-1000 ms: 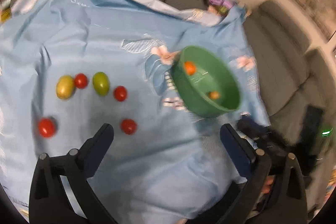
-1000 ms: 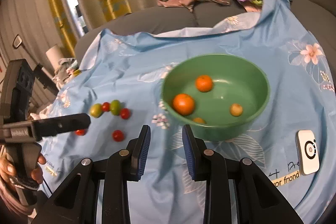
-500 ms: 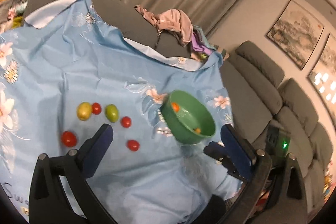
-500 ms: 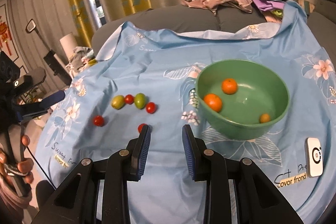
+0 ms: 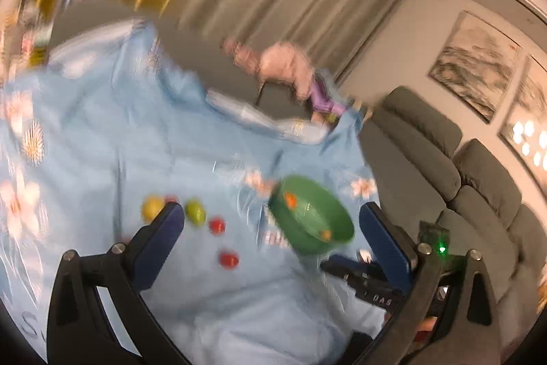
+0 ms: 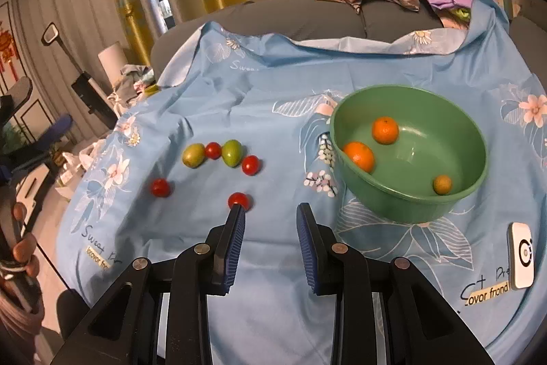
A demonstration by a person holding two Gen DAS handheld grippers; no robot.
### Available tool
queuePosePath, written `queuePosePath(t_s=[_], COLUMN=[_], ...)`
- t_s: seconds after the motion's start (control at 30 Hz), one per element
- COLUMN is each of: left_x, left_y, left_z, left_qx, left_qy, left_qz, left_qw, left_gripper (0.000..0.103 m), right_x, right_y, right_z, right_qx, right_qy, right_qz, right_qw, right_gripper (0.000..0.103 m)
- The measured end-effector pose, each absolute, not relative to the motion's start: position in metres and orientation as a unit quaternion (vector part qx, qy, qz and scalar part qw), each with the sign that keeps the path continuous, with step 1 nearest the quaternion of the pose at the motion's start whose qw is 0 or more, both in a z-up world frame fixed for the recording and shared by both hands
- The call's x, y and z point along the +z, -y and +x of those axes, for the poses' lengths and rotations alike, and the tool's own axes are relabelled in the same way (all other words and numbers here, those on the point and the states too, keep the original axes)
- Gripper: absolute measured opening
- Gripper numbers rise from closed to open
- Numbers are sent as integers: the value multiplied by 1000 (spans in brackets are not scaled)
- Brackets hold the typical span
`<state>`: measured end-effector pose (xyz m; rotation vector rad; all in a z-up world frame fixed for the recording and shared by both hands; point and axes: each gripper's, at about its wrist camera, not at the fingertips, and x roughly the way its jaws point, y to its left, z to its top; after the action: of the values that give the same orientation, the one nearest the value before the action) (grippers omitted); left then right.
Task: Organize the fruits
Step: 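Move both tools back toward the red cherry tomatoes, then grasp a red cherry tomato with the left gripper while the right gripper grasps another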
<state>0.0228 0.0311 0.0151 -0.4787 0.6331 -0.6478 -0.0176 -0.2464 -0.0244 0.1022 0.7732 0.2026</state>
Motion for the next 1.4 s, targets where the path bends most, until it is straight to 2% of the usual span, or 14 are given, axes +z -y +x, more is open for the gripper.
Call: queuePosePath(t_s=[0.2, 0.43, 0.73, 0.97, 1.0, 1.07, 1.4], left_x=[-9, -36, -66, -76, -79, -85, -96], left_y=[-42, -36, -30, -23, -22, -20, -9], left_z=[34, 44, 53, 63, 66, 74, 100], left_qx=[-245, -189, -204, -222, -224, -230, -243], left_qy=[-327, -385, -433, -441, -446, -462, -480], left_qz=[-206, -94, -12, 21, 22, 26, 91], left_qw=[889, 899, 878, 869, 866, 856, 838], left_gripper=[103, 103, 102, 100, 98, 88, 68], right_x=[-31, -43, -67, -85, -87, -90, -103], right_y=[241, 233, 209, 202, 202, 199, 189], right_z=[-14, -2, 21, 41, 44, 50, 71], right_qx=[104, 116, 145, 153, 154, 157, 169], right_qy=[-386, -406, -442, -467, -470, -474, -487], right_qz=[41, 38, 21, 16, 16, 15, 5], right_qw=[916, 906, 885, 871, 869, 866, 857], right_gripper=[31, 31, 31, 31, 31, 31, 31])
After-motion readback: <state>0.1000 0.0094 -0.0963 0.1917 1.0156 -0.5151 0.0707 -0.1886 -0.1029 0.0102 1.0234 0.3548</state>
